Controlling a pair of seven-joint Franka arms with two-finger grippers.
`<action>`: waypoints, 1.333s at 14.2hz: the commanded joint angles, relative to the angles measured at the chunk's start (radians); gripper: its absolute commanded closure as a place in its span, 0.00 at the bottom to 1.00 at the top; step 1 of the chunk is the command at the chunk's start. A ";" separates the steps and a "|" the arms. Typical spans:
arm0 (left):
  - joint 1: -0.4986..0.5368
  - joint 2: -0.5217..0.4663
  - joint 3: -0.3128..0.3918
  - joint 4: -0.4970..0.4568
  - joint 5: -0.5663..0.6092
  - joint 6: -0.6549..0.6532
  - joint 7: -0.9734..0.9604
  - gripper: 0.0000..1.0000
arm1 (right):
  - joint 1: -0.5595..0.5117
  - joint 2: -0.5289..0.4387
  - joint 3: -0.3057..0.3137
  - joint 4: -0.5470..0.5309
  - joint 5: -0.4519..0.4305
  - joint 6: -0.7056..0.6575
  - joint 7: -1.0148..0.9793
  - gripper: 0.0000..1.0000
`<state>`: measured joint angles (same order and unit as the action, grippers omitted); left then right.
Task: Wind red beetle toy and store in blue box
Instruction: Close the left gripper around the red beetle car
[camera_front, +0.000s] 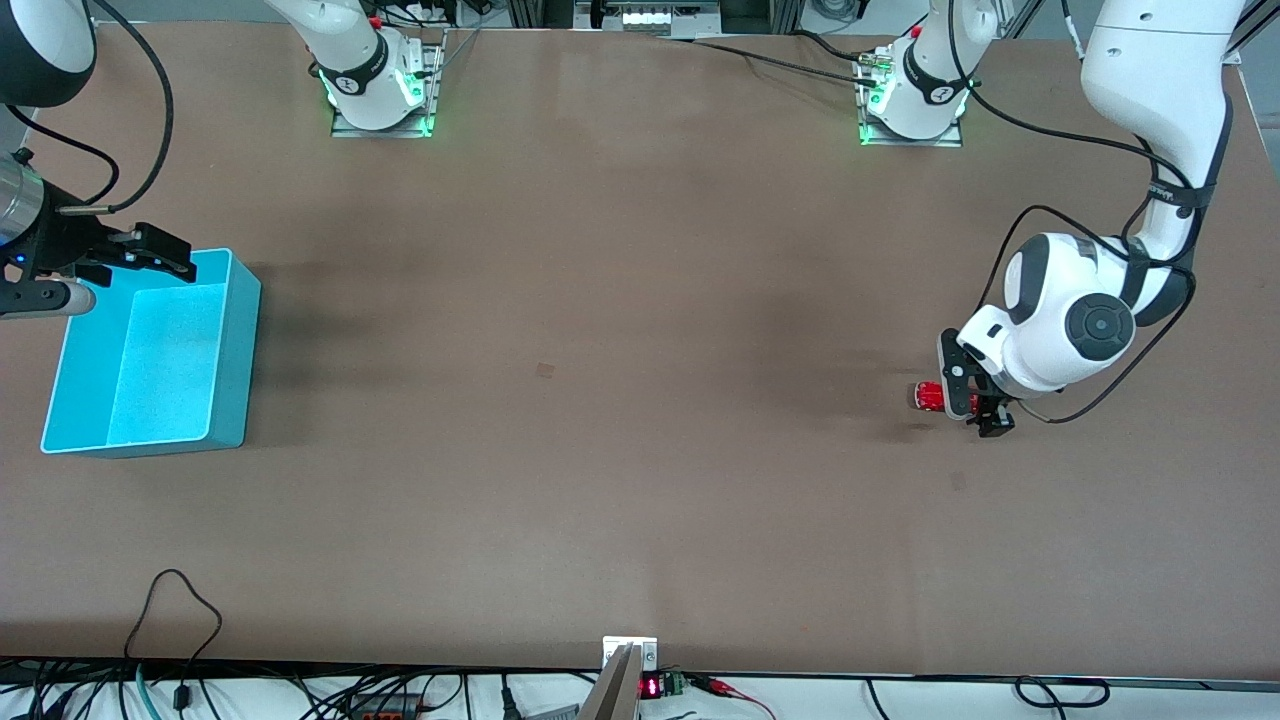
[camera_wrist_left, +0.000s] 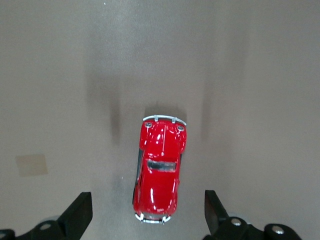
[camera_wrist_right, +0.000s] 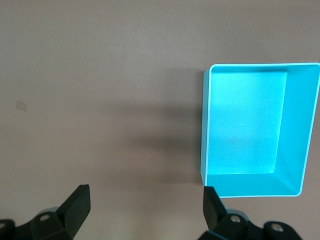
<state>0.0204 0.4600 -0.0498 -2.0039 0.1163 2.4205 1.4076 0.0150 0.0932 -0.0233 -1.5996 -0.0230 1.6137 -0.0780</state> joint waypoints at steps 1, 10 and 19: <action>0.007 -0.004 -0.002 -0.061 0.016 0.089 0.020 0.03 | -0.003 -0.018 0.002 -0.019 0.017 0.009 0.001 0.00; 0.009 0.012 -0.004 -0.079 0.016 0.129 0.040 0.84 | 0.003 -0.018 0.005 -0.017 0.018 0.009 0.012 0.00; 0.012 0.025 -0.004 -0.078 0.014 0.123 0.027 0.89 | 0.022 -0.020 0.005 -0.017 0.017 0.006 0.015 0.00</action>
<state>0.0218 0.4689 -0.0499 -2.0778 0.1165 2.5404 1.4329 0.0321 0.0932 -0.0171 -1.5996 -0.0217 1.6144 -0.0771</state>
